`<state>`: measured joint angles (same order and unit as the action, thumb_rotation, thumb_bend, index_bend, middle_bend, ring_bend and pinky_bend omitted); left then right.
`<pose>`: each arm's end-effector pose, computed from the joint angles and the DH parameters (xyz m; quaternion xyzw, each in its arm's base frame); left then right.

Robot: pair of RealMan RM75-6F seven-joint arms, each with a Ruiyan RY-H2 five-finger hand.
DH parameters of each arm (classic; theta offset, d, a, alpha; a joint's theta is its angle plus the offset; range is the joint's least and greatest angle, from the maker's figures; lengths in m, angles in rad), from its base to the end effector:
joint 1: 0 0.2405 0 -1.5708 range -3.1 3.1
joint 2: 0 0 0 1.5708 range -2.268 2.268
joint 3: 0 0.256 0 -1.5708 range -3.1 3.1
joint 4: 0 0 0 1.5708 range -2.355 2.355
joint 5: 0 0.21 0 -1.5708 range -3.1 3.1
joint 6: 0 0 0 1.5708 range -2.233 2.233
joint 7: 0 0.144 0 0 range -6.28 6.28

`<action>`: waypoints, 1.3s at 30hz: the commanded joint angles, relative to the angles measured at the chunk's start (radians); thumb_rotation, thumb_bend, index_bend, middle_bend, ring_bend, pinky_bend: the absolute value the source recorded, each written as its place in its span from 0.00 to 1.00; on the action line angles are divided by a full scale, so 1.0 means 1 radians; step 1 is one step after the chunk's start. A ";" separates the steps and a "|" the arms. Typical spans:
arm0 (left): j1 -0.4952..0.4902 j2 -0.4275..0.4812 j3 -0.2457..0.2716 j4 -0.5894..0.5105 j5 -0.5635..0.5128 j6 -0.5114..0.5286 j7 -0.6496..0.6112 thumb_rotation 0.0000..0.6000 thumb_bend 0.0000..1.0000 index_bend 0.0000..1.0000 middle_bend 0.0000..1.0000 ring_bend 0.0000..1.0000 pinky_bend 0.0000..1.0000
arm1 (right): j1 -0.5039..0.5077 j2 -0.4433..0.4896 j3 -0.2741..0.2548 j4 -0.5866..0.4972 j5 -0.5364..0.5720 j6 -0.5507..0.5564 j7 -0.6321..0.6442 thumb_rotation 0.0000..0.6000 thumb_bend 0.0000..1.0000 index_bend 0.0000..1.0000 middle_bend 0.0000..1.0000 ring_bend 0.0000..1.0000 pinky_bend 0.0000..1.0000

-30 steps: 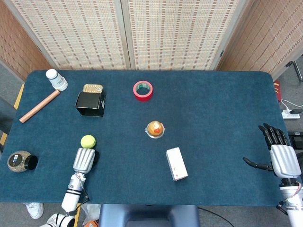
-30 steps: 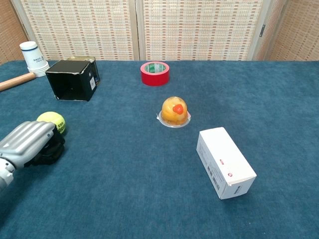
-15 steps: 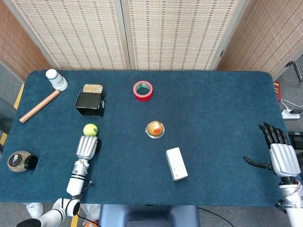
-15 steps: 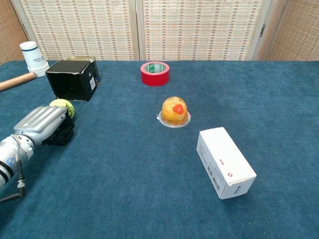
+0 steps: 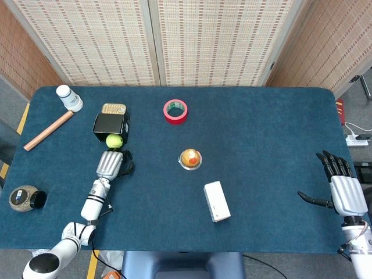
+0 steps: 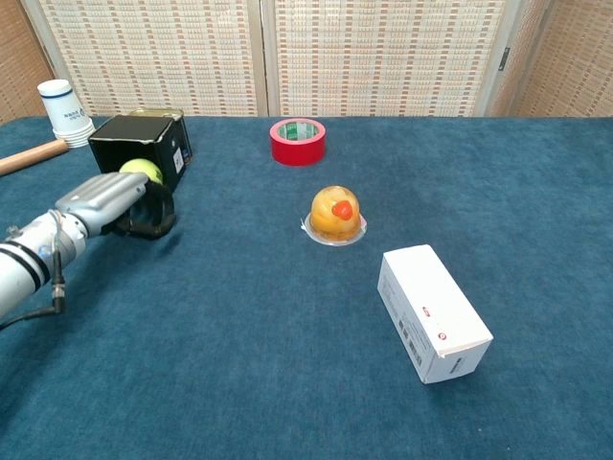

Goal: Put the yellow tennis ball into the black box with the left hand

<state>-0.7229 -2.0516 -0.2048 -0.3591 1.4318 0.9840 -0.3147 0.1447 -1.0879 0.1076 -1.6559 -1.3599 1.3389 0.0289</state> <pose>-0.2450 0.3946 -0.0595 -0.6650 -0.3877 -0.3996 0.4978 -0.3135 -0.2099 0.1609 0.5704 -0.4418 0.3753 0.5819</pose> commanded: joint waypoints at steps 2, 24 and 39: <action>-0.022 0.007 -0.004 0.036 -0.008 0.002 -0.046 0.35 0.40 0.12 0.00 0.00 0.00 | 0.003 0.001 0.001 -0.001 0.005 -0.006 -0.002 0.84 0.00 0.07 0.00 0.00 0.00; 0.000 0.002 0.071 0.072 0.014 -0.022 -0.113 0.34 0.35 0.04 0.00 0.00 0.00 | -0.005 0.005 -0.006 -0.004 -0.015 0.012 0.009 0.85 0.00 0.07 0.00 0.00 0.00; 0.074 0.032 0.108 0.013 0.026 0.059 -0.062 0.35 0.32 0.17 0.00 0.00 0.00 | -0.005 0.010 -0.011 -0.002 -0.031 0.014 0.023 0.84 0.00 0.07 0.00 0.00 0.00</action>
<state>-0.6589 -2.0253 -0.1021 -0.3366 1.4571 1.0343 -0.3857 0.1401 -1.0786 0.0977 -1.6576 -1.3886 1.3523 0.0508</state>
